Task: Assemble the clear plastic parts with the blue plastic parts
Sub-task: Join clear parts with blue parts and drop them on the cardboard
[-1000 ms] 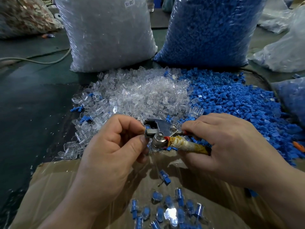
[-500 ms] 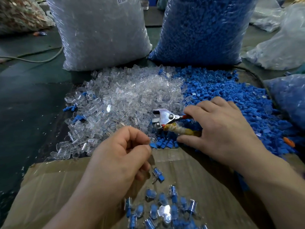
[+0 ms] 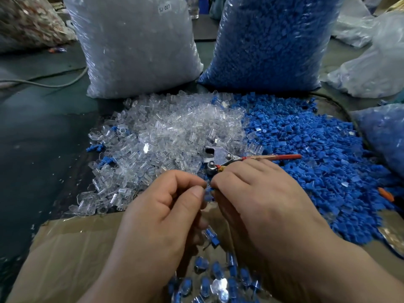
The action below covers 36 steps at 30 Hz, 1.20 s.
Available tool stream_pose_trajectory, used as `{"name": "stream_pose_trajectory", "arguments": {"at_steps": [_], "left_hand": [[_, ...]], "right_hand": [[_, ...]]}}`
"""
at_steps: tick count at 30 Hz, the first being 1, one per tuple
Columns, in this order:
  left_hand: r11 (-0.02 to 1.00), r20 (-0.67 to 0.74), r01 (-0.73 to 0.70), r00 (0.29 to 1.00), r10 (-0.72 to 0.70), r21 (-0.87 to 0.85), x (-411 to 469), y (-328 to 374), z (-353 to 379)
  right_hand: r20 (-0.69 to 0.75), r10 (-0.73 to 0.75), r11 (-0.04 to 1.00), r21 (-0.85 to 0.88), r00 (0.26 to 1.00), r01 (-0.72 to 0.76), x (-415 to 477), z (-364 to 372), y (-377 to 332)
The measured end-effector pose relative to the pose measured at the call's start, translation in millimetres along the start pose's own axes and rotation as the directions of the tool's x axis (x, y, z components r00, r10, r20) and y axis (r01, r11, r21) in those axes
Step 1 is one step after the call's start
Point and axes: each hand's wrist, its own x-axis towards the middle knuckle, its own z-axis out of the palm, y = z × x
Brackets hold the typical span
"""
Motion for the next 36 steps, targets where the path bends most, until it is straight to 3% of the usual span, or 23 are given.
{"name": "stream_pose_trajectory", "arguments": {"at_steps": [3, 6, 8, 10, 12, 13, 14, 15, 17, 19, 22, 25, 29, 36], "left_hand": [[0.999, 0.002, 0.040, 0.999, -0.040, 0.037, 3.9, -0.4, -5.4], [0.989, 0.113, 0.047, 0.992, -0.063, 0.140, 6.2, -1.4, -9.9], [0.992, 0.105, -0.011, 0.994, -0.003, 0.129, 6.8, -1.3, -11.4], [0.992, 0.125, -0.090, 0.989, 0.078, 0.093, 6.1, 0.9, -11.7], [0.967, 0.199, -0.217, 0.962, 0.187, 0.137, 5.2, 1.2, -12.9], [0.946, 0.241, -0.276, 0.943, 0.231, 0.173, 4.5, 2.0, -14.2], [0.925, 0.278, -0.318, 0.926, 0.256, 0.208, 4.0, 3.4, -16.0], [0.908, 0.309, -0.341, 0.915, 0.261, 0.242, 3.7, 4.6, -18.2], [0.888, 0.342, -0.342, 0.911, 0.232, 0.307, 4.7, 6.2, -22.7], [0.848, 0.359, -0.361, 0.907, 0.222, 0.389, 7.8, 3.8, -26.7], [0.755, 0.443, -0.438, 0.869, 0.218, 0.488, 11.0, -2.2, -26.1], [0.704, 0.500, -0.478, 0.843, 0.199, 0.526, 10.6, -5.1, -25.4], [0.709, 0.558, -0.468, 0.820, 0.127, 0.527, 9.2, 4.6, -27.0], [0.873, 0.414, -0.163, 0.909, -0.048, 0.459, 11.1, 0.1, -39.6]], "right_hand": [[-0.015, -0.028, 0.999, 0.025, 0.999, 0.029, -1.4, 0.1, -2.8], [-0.027, -0.049, 0.998, 0.030, 0.998, 0.050, 0.5, -1.9, -8.1], [-0.004, -0.023, 0.996, 0.086, 1.000, 0.023, 0.5, -4.2, -11.6], [0.050, 0.104, 0.969, 0.222, 0.993, -0.112, 0.2, -6.7, -17.2], [0.259, 0.255, 0.781, 0.513, 0.932, -0.356, 0.0, -11.9, -21.1], [0.381, 0.299, 0.595, 0.642, 0.875, -0.484, -0.6, -12.5, -19.5], [0.466, 0.320, 0.499, 0.657, 0.825, -0.565, -1.0, -13.7, -16.4], [0.525, 0.305, 0.489, 0.630, 0.795, -0.604, -1.7, -15.8, -13.9], [0.535, 0.294, 0.631, 0.514, 0.792, -0.581, -2.7, -13.2, -9.4], [0.389, 0.313, 0.795, 0.393, 0.867, -0.463, -4.5, -8.6, -9.2], [0.279, 0.223, 0.891, 0.329, 0.934, -0.312, -7.7, -4.9, -12.0], [0.303, 0.130, 0.927, 0.300, 0.944, -0.224, -9.2, -2.7, -12.6], [0.350, 0.097, 0.935, 0.288, 0.932, -0.205, -8.4, -8.1, -14.9], [0.429, 0.032, 0.929, 0.320, 0.903, -0.185, -27.3, -24.7, -12.5]]}}
